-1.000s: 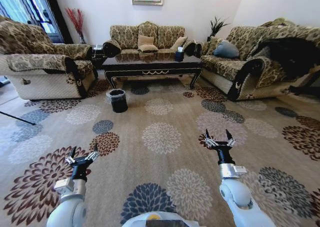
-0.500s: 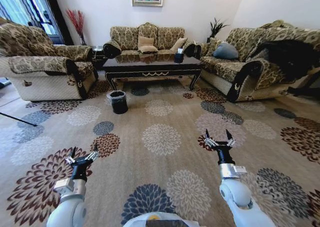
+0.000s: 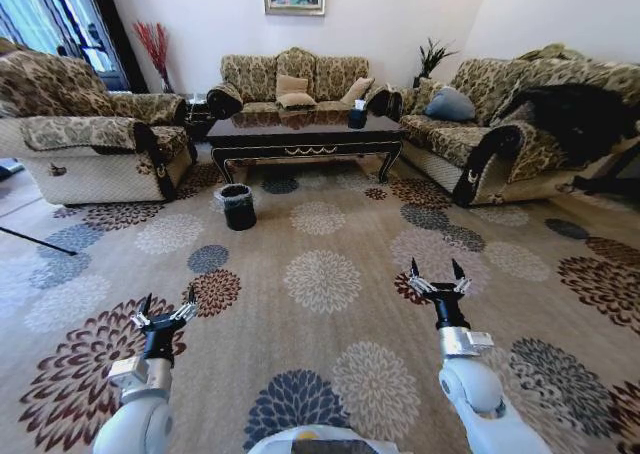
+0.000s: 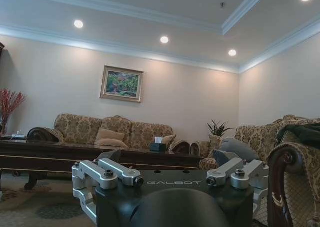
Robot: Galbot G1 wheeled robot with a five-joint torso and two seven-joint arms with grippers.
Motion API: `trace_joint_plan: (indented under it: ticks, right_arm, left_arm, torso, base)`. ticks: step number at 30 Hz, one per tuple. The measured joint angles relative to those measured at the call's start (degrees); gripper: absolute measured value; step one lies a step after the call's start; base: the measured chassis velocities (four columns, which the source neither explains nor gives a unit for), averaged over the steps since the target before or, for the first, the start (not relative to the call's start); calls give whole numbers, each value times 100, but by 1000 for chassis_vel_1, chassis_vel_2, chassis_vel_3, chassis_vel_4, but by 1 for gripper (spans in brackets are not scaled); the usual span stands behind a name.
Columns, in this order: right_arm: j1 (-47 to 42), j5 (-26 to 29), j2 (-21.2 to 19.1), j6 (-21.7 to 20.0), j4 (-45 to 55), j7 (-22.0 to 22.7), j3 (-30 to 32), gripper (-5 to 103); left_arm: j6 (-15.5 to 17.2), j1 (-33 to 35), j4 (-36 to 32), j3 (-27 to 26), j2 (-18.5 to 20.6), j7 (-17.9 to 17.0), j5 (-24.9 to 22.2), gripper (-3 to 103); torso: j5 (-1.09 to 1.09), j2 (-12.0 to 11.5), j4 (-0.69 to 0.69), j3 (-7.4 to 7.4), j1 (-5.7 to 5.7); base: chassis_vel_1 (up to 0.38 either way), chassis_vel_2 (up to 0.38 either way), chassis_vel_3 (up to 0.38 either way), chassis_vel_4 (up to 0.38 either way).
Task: Move to the front of the table and pick up the trash from the floor, then place it into the trash bin.
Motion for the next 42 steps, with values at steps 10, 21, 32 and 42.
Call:
trace_joint_plan:
  ticks: [10, 21, 32, 42]
  right_arm:
    - [0, 0, 0, 0, 0, 0, 0, 100]
    - [0, 0, 0, 0, 0, 0, 0, 100]
    - [0, 0, 0, 0, 0, 0, 0, 100]
    - [0, 0, 0, 0, 0, 0, 0, 100]
  left_arm:
    - [0, 0, 0, 0, 0, 0, 0, 100]
    - [0, 0, 0, 0, 0, 0, 0, 100]
    - [0, 0, 0, 0, 0, 0, 0, 100]
    - [0, 0, 0, 0, 0, 0, 0, 100]
  torso:
    - [0, 226, 0, 161, 64]
    - [0, 476, 0, 331, 146]
    - [0, 720, 0, 492, 229]
    - [0, 948, 0, 639, 310]
  base:
    - [0, 0, 0, 0]
    - [0, 0, 0, 0]
    - [0, 0, 0, 0]
    - [0, 0, 0, 0]
